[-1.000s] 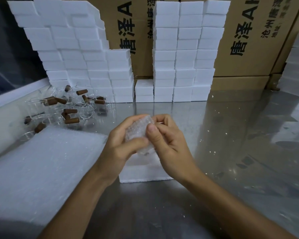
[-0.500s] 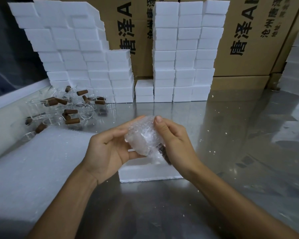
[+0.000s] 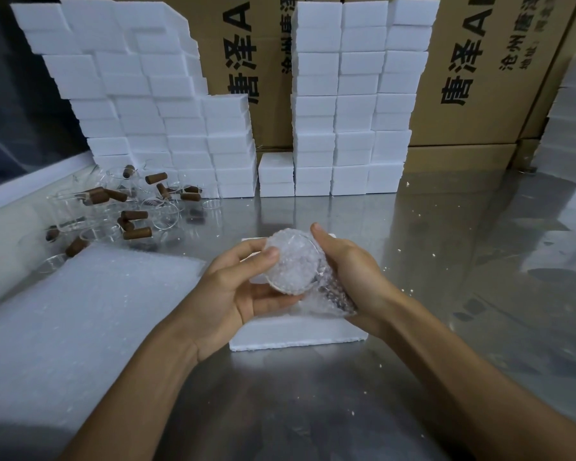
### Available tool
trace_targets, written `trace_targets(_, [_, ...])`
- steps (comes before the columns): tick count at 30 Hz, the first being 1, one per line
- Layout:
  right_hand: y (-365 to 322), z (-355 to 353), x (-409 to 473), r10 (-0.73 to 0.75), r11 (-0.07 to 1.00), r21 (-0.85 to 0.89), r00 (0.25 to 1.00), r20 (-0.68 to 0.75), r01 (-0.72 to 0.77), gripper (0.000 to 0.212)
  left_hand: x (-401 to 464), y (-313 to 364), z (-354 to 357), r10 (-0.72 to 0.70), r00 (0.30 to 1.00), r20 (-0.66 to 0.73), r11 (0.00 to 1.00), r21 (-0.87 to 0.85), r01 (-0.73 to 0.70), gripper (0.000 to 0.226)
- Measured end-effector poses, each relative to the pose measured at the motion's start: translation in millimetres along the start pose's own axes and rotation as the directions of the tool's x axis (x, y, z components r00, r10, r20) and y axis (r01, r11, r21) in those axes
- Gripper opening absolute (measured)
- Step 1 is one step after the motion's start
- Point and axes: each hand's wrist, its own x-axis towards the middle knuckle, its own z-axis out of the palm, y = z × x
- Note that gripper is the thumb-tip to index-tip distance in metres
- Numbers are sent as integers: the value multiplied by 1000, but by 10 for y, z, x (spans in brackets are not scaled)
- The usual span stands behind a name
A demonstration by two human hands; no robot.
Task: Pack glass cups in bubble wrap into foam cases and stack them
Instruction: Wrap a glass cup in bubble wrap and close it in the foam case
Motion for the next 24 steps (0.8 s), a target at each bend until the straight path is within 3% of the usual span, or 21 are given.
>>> trace_targets(5, [-34,31,14,-116,993,5,991,-58,117,56,10,13,48,24,999,-34,994,-110,-28,40])
trace_targets(10, [-60,19,-33,-186,982,43,980,75,183,55,21,16,44,56,991,-125,958,-272,-88,58])
trace_targets(12, [-26,-5,-9,-180,983,47,981,69,177,52,8,9,43,37,995,-95,971,-232,-58,55])
trace_targets(15, [-30,-49,9,-149,987,67,986,78,143,45,-9,10,20,30,997,-77,1000,0,-30,36])
trace_targets(17, [-35,-74,13,-129,991,55,987,94,124,45,-10,20,-5,49,996,-70,996,77,-44,36])
trace_targets(24, [-23,-58,10,-92,992,97,984,154,78,42,17,22,-91,81,995,51,996,-30,-79,43])
